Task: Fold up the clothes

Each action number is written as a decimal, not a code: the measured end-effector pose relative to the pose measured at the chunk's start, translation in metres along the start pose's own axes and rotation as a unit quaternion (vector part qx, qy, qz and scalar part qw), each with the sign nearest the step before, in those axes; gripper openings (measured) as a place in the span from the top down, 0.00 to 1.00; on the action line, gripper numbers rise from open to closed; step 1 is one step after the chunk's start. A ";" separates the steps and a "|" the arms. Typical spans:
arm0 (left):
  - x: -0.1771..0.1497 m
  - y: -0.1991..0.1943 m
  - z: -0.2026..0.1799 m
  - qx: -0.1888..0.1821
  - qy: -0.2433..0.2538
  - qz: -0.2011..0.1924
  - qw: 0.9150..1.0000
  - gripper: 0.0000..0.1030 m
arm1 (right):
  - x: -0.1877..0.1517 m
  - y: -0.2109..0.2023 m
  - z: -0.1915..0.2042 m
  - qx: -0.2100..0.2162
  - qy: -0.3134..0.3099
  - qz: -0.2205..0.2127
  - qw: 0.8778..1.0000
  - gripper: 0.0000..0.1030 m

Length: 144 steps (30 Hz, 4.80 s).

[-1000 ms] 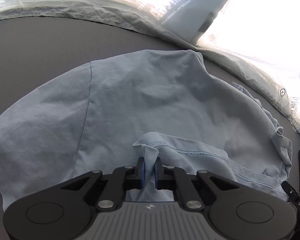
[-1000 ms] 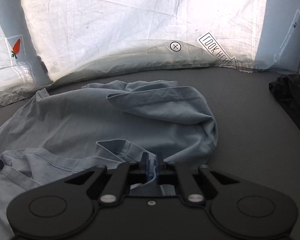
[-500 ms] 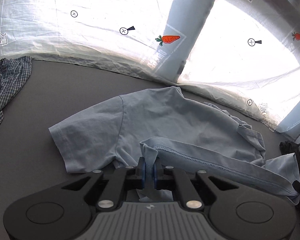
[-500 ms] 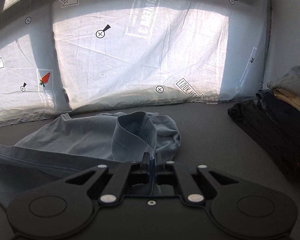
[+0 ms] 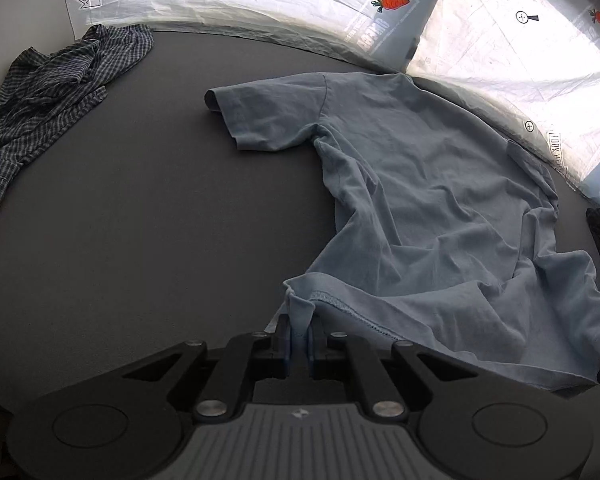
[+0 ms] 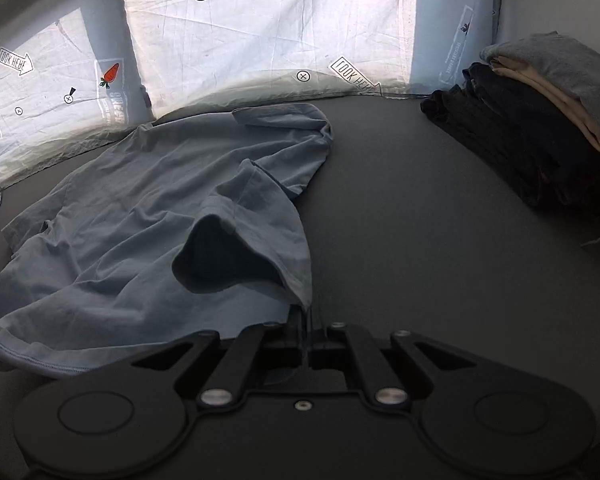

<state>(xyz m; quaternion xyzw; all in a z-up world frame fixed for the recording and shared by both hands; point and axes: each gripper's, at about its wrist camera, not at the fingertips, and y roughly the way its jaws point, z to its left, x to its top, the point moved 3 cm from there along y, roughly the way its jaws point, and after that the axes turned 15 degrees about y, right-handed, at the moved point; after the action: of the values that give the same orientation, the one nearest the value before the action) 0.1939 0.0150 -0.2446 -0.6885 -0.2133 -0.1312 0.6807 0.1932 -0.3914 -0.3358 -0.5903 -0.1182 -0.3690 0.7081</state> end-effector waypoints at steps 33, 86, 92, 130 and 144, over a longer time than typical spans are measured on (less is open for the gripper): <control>-0.009 0.080 0.024 -0.036 -0.018 0.107 0.993 0.26 | -0.030 0.083 0.069 -0.041 -0.136 0.067 0.988 0.46; -0.065 0.049 0.010 -0.091 -0.041 0.084 0.991 0.61 | 0.007 0.052 -0.120 -0.124 0.115 0.005 0.986 0.41; -0.084 0.038 0.005 -0.072 -0.024 0.105 0.992 0.64 | 0.004 0.051 -0.119 -0.115 0.091 0.010 0.989 0.40; -0.035 -0.109 0.028 -0.012 -0.045 -0.112 0.993 0.94 | 0.051 -0.088 -0.092 0.074 0.088 -0.067 0.991 0.97; -0.090 -0.029 0.019 0.084 0.018 0.057 0.995 0.63 | -0.002 -0.019 -0.089 -0.106 -0.034 0.012 0.994 0.55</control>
<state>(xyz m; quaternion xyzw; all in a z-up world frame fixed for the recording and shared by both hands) 0.0998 0.0230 -0.2623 -0.6378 -0.1714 -0.0859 0.7460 0.1554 -0.4729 -0.3475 -0.6756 -0.0953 -0.3503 0.6417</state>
